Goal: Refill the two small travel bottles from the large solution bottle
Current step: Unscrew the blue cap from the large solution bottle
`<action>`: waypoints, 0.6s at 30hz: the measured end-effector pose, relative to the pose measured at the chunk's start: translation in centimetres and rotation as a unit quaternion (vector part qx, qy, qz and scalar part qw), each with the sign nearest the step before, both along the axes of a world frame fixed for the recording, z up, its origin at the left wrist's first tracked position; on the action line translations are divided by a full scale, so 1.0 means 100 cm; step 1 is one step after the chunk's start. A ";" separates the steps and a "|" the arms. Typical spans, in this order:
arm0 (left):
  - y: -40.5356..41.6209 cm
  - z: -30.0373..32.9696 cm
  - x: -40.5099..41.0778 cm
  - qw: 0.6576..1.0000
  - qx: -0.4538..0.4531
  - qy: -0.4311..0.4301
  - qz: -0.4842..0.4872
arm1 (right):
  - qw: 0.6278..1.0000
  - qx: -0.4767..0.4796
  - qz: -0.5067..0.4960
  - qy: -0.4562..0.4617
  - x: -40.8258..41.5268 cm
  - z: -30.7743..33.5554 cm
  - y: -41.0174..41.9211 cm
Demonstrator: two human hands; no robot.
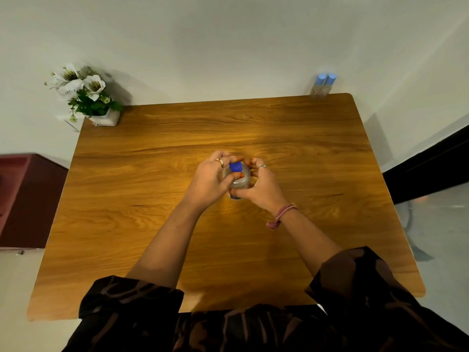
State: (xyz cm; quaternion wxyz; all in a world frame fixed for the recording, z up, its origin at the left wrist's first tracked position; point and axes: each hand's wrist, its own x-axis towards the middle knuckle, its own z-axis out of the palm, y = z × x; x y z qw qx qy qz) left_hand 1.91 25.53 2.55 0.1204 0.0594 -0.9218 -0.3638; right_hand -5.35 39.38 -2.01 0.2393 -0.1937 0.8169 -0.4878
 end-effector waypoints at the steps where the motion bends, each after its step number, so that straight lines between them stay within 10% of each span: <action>1: 0.000 0.001 0.000 1.000 0.006 0.004 0.015 | 1.000 0.001 0.001 0.002 0.000 0.000 0.000; 9: -0.008 0.008 0.013 0.927 0.337 0.027 0.163 | 1.000 0.006 0.002 0.003 -0.001 0.003 0.000; 18: -0.029 -0.051 0.028 0.974 0.097 -0.132 0.155 | 1.000 0.010 0.012 -0.004 0.005 0.008 0.002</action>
